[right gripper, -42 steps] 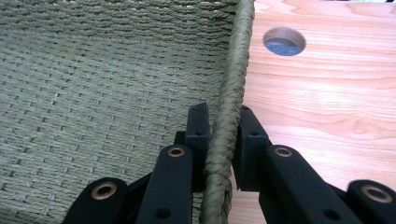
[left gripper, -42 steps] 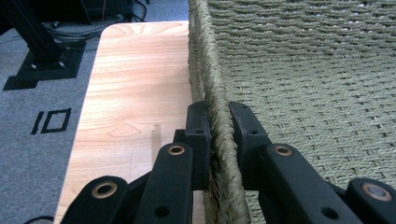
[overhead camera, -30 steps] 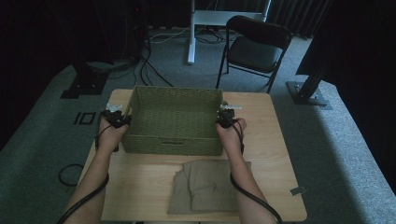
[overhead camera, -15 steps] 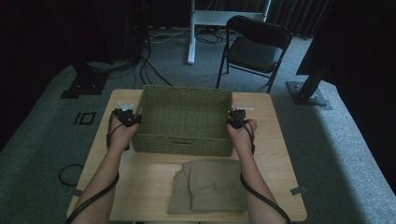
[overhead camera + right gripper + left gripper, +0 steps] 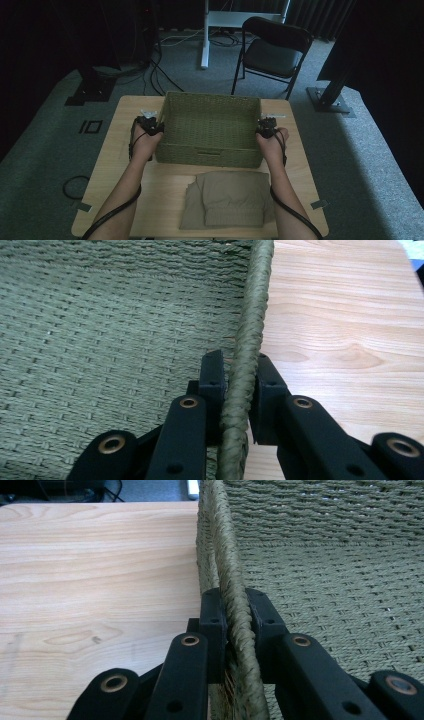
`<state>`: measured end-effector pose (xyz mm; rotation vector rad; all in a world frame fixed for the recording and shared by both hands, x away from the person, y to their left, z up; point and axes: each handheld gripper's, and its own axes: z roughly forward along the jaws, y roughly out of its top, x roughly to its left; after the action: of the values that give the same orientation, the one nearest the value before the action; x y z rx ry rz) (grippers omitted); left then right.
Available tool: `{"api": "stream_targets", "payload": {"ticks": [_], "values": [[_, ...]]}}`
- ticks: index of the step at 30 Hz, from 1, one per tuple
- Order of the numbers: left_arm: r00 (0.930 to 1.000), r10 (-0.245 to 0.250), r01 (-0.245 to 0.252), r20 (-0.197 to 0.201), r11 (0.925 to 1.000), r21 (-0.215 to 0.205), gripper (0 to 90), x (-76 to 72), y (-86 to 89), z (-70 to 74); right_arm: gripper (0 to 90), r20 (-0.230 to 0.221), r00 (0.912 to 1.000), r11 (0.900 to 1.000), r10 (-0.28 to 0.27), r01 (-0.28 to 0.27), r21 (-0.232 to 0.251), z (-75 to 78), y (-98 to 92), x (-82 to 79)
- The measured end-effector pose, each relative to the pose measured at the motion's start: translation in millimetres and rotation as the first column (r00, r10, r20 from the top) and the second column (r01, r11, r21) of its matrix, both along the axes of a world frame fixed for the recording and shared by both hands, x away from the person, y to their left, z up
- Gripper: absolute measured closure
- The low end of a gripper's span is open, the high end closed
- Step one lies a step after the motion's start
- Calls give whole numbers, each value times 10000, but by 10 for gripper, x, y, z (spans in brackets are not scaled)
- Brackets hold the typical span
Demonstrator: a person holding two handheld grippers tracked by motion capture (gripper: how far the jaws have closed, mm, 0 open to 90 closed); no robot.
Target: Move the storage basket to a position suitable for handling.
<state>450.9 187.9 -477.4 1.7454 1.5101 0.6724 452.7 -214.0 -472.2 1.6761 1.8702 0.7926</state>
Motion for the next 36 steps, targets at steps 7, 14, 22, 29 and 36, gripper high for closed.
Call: {"api": "stream_targets", "payload": {"ticks": [7,14,22,29,36], "values": [[10000,-56,55,-55,9999,-121,810,-2,-139,1,791,-70,10000,10000,-47,47,80,2,-164,1],[9997,-170,166,-171,9996,-223,809,-11,-254,6,793,-156,9999,10000,-74,73,-54,10,-283,10],[9995,-201,196,-242,9996,-222,809,-42,-392,13,793,-166,9999,9998,-49,46,-181,12,-417,-7],[9990,-335,326,-298,9990,-311,808,-64,-501,15,793,-193,9998,9999,-34,31,-147,12,-547,-37],[9982,-477,466,-351,9984,-331,807,-57,-606,18,793,-234,9997,9999,-110,108,-107,14,-663,-65]]}}
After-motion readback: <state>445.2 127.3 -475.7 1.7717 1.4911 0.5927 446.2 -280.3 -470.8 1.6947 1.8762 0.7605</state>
